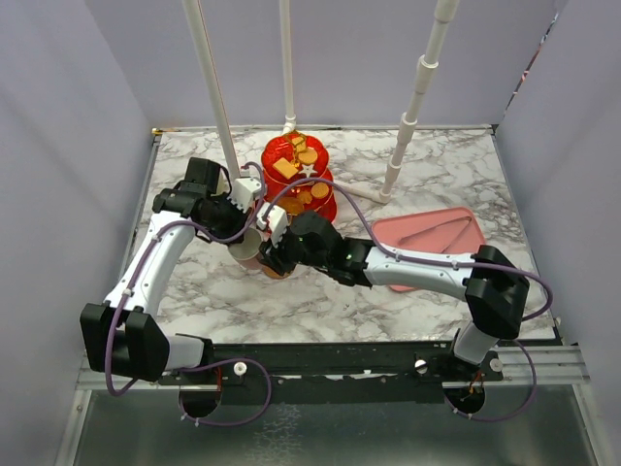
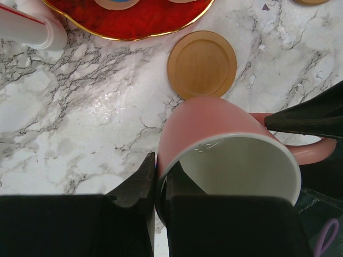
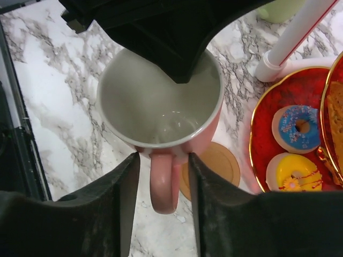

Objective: Serve the afternoon tea
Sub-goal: Pick up the cup at the center of the board, then place the cup on the coaster, then pick up the cup at the center of the board.

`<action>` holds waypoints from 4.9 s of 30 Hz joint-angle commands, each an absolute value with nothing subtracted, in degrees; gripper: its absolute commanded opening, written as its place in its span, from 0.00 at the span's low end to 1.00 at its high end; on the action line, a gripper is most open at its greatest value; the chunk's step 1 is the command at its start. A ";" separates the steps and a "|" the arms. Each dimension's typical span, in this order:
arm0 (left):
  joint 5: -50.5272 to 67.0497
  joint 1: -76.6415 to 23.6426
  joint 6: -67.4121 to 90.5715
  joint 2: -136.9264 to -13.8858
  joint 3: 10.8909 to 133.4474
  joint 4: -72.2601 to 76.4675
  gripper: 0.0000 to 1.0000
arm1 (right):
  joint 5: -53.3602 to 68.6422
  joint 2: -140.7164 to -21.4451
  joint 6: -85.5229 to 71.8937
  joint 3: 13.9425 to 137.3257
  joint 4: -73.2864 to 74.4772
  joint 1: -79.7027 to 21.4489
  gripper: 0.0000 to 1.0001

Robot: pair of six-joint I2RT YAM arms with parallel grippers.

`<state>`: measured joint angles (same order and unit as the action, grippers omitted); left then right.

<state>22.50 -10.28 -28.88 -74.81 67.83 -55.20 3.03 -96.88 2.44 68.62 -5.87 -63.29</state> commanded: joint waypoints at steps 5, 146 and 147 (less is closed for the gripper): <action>24.13 -12.56 -28.89 -73.16 70.04 -55.88 0.00 | -2.12 -93.12 2.25 63.09 -10.08 -64.34 0.19; 30.76 14.07 -29.63 -77.65 71.99 -58.76 0.00 | 3.16 -99.41 -4.14 71.76 -14.46 -65.77 0.75; 30.75 14.06 -29.40 -76.82 71.46 -58.74 0.00 | 3.55 -100.46 -4.00 72.79 -13.93 -65.97 0.76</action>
<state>26.85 14.37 -31.73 -80.82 73.17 -58.70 -1.50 -96.90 -5.91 68.45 -14.04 -64.62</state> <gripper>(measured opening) 0.024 0.738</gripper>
